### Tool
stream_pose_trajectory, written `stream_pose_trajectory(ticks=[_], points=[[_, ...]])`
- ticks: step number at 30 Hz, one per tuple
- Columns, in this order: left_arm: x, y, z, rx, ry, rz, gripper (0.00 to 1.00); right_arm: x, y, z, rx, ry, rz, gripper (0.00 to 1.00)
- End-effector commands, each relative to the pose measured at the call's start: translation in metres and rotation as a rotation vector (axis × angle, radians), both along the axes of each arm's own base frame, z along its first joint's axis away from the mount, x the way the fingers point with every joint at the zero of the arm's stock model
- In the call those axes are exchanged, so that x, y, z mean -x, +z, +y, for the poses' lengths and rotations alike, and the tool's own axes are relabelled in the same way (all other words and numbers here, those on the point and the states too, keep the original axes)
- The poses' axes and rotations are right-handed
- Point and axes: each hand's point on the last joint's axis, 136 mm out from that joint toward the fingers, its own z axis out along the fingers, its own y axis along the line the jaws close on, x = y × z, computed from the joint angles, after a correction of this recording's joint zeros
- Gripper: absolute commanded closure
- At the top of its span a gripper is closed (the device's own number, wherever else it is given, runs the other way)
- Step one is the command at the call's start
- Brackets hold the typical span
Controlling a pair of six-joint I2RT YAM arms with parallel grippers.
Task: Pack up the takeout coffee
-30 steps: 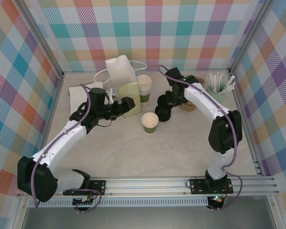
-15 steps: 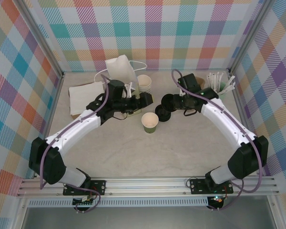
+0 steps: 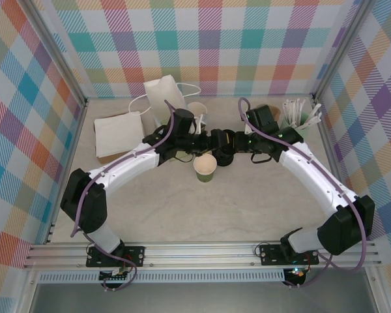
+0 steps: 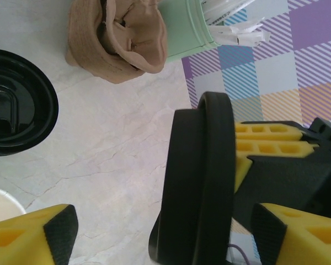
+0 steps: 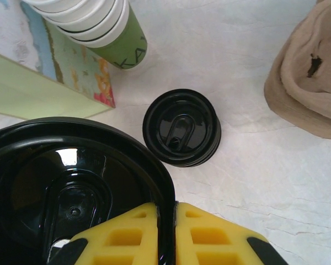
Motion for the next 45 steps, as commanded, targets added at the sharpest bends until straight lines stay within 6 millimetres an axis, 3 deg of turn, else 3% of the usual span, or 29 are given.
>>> stream_pose_trajectory(ticks=[1, 11, 19, 24, 30, 35, 38, 45], points=[[-0.002, 0.017, -0.01, 0.037, -0.018, -0.038, 0.24, 0.001, 0.006, 0.01, -0.053, 0.015, -0.014, 0.86], [-0.002, 0.017, -0.012, 0.032, -0.027, -0.051, 0.58, 0.002, 0.005, 0.015, -0.071, 0.021, 0.0, 0.86], [-0.002, 0.017, -0.005, -0.007, -0.02, -0.082, 0.8, 0.003, 0.005, 0.018, -0.084, 0.027, 0.023, 0.84], [-0.001, 0.013, 0.006, -0.079, -0.014, -0.13, 0.85, 0.007, 0.018, 0.015, -0.1, 0.017, 0.02, 0.74], [0.001, 0.007, 0.032, -0.271, 0.006, -0.265, 0.86, 0.017, 0.035, 0.01, -0.184, 0.0, 0.058, 0.56], [0.005, 0.005, 0.056, -0.491, 0.019, -0.448, 0.88, 0.026, 0.046, 0.01, -0.342, -0.048, 0.151, 0.42], [0.008, 0.007, 0.067, -0.596, 0.029, -0.559, 0.89, 0.029, 0.049, 0.005, -0.44, -0.122, 0.21, 0.39], [0.018, 0.014, 0.07, -0.823, 0.005, -0.856, 0.92, 0.032, 0.064, 0.005, -0.683, -0.292, 0.34, 0.29]])
